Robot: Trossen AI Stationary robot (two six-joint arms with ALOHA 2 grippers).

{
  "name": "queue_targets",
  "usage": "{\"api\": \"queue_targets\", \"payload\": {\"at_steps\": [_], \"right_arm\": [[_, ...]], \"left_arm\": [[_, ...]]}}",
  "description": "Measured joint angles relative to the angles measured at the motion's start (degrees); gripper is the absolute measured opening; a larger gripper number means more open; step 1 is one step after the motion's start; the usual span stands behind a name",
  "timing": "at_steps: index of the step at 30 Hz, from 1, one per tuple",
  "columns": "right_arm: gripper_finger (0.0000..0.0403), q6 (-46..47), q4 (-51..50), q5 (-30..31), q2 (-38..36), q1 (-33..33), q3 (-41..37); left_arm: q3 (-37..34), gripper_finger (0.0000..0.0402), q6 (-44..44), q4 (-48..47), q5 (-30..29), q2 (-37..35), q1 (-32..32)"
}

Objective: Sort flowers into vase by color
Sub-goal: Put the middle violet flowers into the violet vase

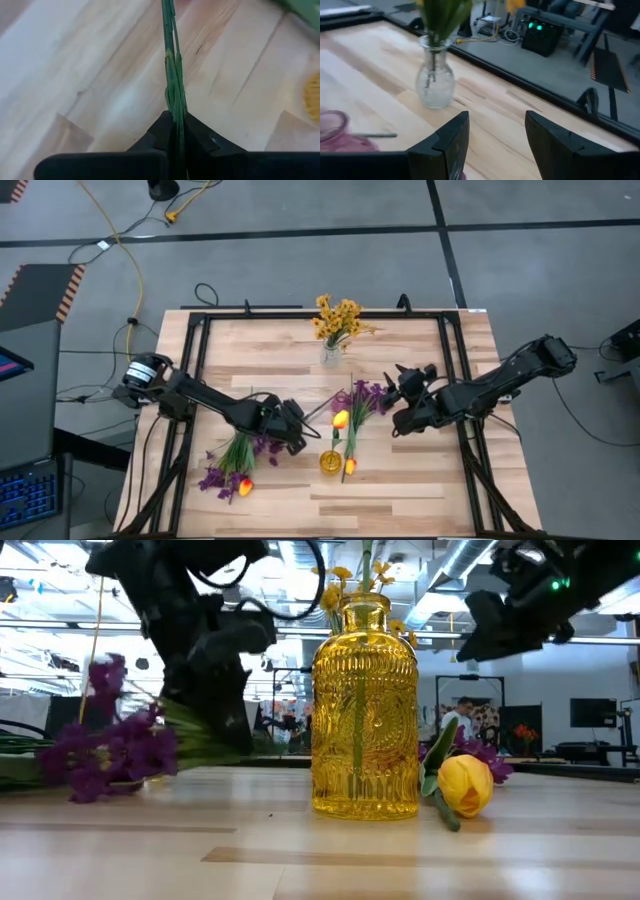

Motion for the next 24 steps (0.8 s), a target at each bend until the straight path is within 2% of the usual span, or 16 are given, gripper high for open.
{"api": "queue_targets", "payload": {"at_steps": [6,14,24], "right_arm": [[0.0219,-9.1,0.1,-4.1,0.0,-0.4,5.1],[0.0219,-17.5,0.1,-6.0,0.0,-0.4,10.2],[0.0219,-30.4,0.0,-15.3,0.0,-0.4,16.5]], "left_arm": [[0.0,0.0015,3.2,-4.2,0.2,-4.4,0.5],[0.0,0.0015,7.3,-10.1,1.4,-10.5,0.5],[0.0,0.0016,12.9,-17.6,1.3,-20.5,0.5]]}}
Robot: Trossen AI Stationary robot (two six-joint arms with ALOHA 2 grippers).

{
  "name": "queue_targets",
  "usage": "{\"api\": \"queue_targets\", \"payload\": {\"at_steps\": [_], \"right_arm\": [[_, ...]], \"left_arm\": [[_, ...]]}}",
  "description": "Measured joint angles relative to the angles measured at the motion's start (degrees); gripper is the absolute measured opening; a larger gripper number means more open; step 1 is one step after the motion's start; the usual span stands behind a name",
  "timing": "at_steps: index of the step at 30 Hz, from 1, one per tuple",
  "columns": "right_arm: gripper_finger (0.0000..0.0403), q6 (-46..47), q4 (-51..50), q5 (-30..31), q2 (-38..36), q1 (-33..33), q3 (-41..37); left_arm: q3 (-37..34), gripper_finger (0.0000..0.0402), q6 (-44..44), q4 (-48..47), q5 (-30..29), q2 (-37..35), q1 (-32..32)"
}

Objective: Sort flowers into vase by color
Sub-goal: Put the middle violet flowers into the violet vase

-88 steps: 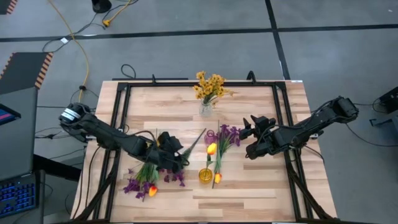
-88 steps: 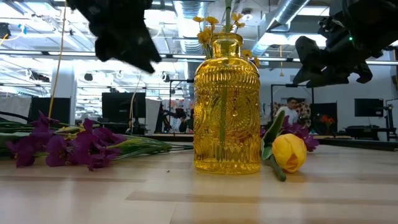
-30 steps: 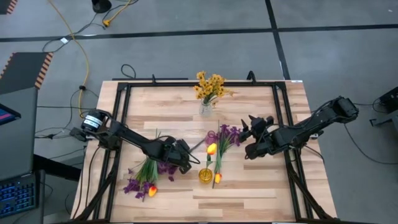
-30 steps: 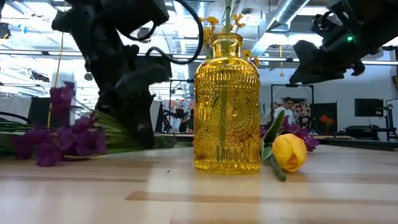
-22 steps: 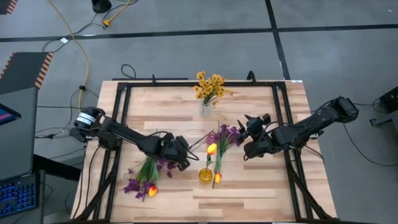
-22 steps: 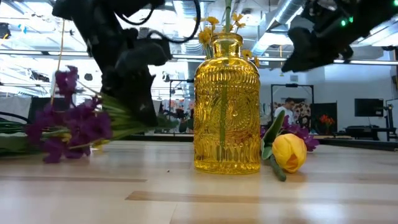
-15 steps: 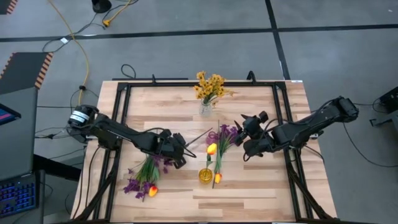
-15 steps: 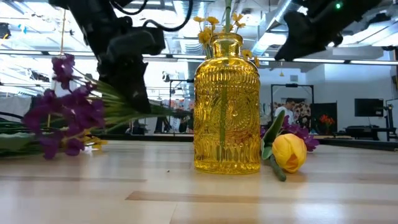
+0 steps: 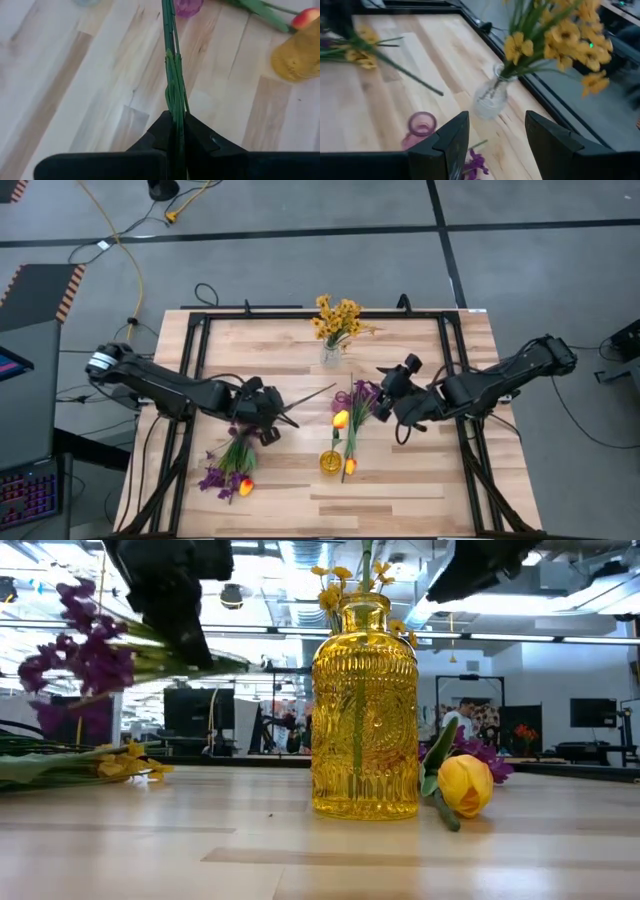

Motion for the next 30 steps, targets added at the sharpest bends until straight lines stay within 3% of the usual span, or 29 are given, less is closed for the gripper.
{"api": "queue_targets", "payload": {"at_steps": [11,21,30], "right_arm": [[0.0219,-11.1,0.3,-1.6,0.0,0.0,6.9],[0.0219,-27.8,7.8,-2.3,0.0,0.0,8.5],[0.0219,-42.2,12.7,-2.4,0.0,0.0,8.5]], "left_arm": [[0.0,0.0016,2.2,-1.7,1.2,-11.7,0.0],[0.0,0.0016,2.7,-1.4,4.8,-19.3,0.0],[0.0,0.0016,2.8,7.3,13.6,-21.2,1.5]]}}
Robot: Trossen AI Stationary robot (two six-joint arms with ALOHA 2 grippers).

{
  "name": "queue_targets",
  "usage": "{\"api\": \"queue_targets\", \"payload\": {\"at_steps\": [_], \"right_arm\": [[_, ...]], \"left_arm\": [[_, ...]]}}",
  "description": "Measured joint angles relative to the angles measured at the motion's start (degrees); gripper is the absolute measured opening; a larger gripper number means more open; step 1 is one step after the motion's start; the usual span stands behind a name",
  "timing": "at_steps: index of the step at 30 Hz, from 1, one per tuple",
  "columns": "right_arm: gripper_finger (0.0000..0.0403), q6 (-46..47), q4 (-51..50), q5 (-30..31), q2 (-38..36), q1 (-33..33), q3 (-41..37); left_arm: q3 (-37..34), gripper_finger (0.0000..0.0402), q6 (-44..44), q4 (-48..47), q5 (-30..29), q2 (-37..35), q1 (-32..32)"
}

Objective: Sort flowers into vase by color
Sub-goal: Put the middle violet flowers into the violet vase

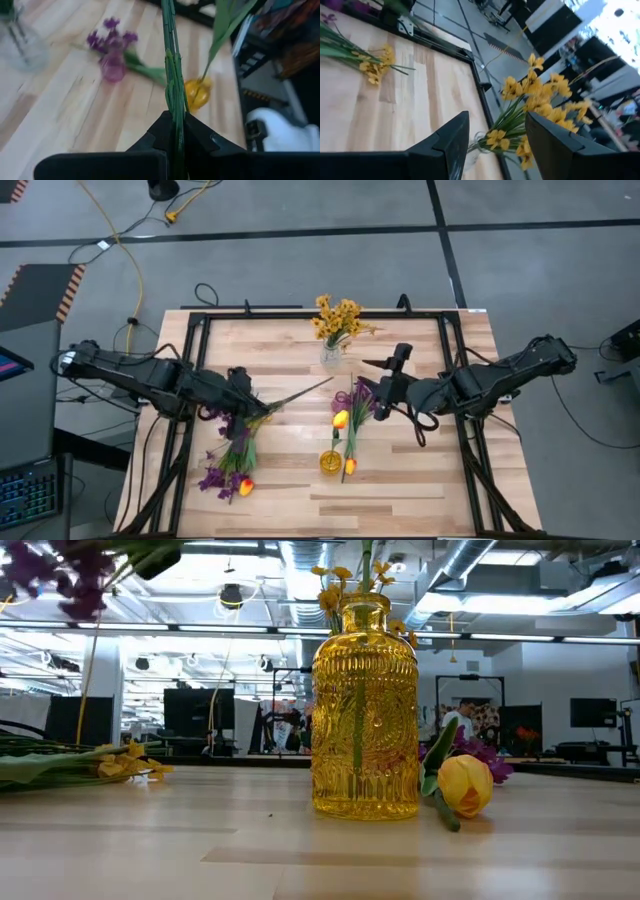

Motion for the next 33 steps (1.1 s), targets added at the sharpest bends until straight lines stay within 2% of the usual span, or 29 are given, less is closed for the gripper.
{"api": "queue_targets", "payload": {"at_steps": [9,14,20,28,33], "right_arm": [[0.0219,-3.0,0.3,-5.7,0.0,0.0,0.0],[0.0219,-3.9,0.2,-5.8,0.0,0.0,0.0],[0.0219,-7.9,0.1,-5.9,0.0,0.5,0.0],[0.0219,-7.9,-1.6,-12.0,0.0,0.5,0.0],[0.0219,-7.9,-2.0,-13.5,0.0,0.1,0.0]], "left_arm": [[0.1,0.0016,-0.9,8.4,7.5,2.5,5.8],[0.1,0.0016,-3.3,10.9,16.0,6.6,8.8],[0.1,0.0016,-8.6,13.8,23.6,10.5,13.3],[0.0,0.0016,-11.1,14.3,33.1,11.4,20.1],[0.0,0.0016,-12.9,16.2,37.6,11.4,21.5]]}}
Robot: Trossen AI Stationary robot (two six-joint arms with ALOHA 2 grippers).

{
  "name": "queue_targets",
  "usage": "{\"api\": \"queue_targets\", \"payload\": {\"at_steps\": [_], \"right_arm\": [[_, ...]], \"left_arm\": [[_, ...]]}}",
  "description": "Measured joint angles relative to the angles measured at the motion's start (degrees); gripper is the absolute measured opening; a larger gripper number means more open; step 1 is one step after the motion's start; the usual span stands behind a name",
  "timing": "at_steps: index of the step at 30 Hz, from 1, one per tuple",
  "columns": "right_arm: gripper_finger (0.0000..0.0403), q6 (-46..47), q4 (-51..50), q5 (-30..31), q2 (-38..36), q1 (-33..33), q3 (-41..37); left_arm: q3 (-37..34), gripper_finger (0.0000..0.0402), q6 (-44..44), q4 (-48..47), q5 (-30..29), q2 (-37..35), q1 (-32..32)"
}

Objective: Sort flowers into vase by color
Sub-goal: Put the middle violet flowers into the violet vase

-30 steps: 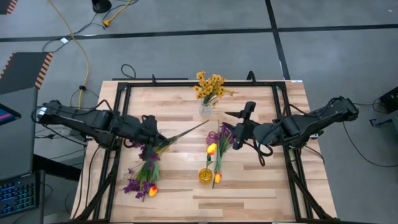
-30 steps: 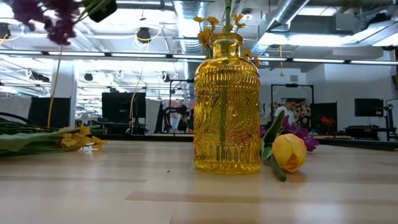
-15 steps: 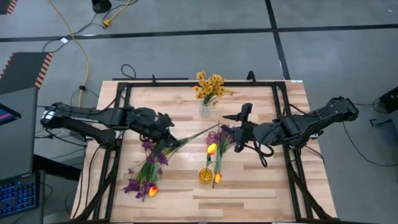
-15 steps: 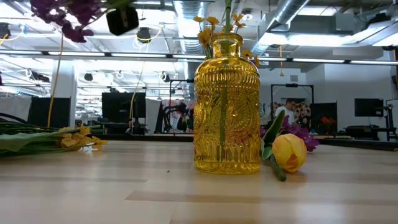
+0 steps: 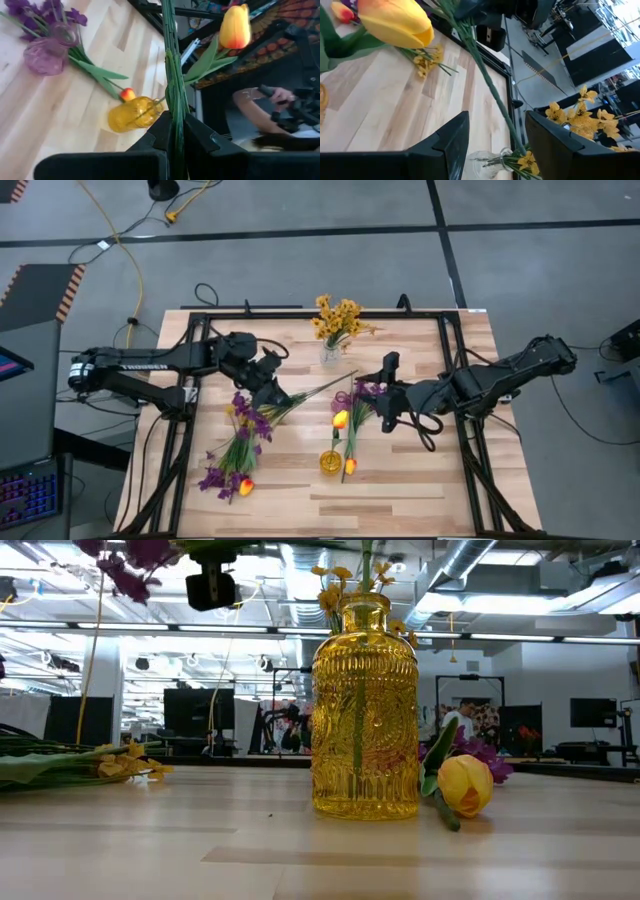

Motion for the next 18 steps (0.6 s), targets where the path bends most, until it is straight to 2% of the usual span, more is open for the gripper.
{"api": "queue_targets", "payload": {"at_steps": [8,15,18], "right_arm": [[0.0219,-0.3,0.0,-0.1,0.5,-0.1,0.0],[0.0219,-8.8,2.0,0.1,5.5,-0.1,0.0],[0.0219,-10.4,4.6,3.0,7.8,-0.1,0.0]], "left_arm": [[0.0,0.0016,-4.6,1.8,2.1,0.0,0.0],[0.1,0.0016,-10.8,8.5,5.8,2.0,0.0],[0.0,0.0016,-11.7,8.1,6.1,3.4,-0.1]]}}
